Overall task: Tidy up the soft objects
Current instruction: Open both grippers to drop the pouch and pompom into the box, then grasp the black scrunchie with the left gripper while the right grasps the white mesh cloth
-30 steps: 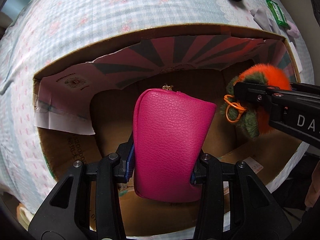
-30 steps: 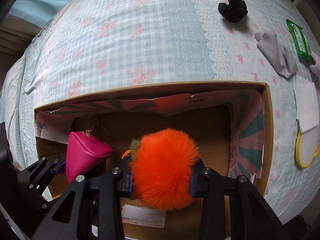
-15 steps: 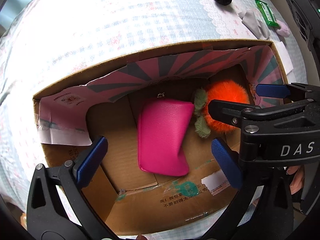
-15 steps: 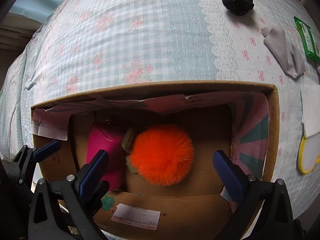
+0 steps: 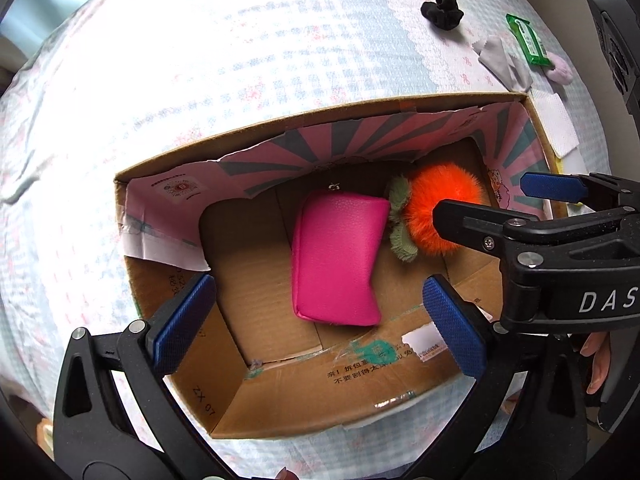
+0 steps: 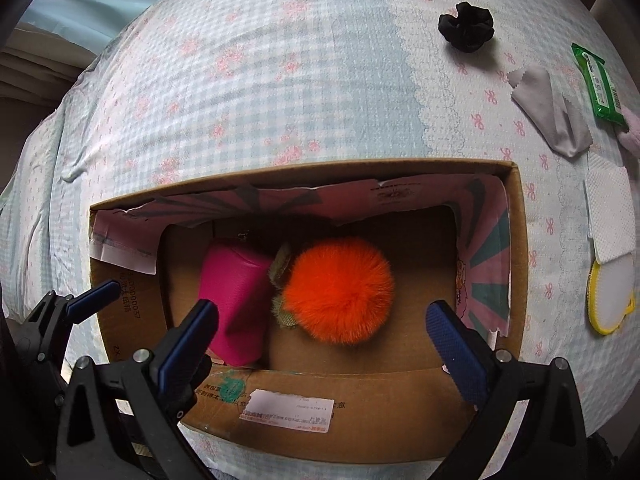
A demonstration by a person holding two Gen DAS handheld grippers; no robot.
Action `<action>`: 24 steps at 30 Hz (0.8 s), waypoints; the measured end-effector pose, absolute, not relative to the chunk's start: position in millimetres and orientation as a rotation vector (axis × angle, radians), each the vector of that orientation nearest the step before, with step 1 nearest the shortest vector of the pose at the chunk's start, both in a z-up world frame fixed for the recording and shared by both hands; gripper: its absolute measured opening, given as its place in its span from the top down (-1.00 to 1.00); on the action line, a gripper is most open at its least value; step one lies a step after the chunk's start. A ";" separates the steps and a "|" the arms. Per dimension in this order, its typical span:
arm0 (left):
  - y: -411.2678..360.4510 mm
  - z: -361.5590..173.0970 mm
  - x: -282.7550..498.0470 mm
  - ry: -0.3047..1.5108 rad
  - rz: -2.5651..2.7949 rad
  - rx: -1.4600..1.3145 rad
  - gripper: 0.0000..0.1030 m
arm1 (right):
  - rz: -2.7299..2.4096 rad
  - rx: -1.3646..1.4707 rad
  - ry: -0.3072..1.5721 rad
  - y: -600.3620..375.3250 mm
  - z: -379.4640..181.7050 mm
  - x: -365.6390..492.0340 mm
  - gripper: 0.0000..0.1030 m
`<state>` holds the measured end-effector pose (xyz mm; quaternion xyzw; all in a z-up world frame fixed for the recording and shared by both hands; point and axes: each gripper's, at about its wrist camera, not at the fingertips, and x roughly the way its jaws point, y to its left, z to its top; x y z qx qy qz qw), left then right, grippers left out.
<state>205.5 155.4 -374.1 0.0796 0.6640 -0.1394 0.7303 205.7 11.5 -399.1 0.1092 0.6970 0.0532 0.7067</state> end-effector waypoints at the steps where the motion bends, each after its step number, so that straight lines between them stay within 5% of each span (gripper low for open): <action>1: 156.8 -368.0 202.6 1.452 -0.305 0.174 -1.00 | 0.118 0.240 1.539 12.7 -394.4 204.1 -1.00; 24: 161.8 -168.7 101.6 1.118 -0.215 0.089 -1.00 | 0.016 0.109 1.227 -40.6 -193.8 81.7 -1.00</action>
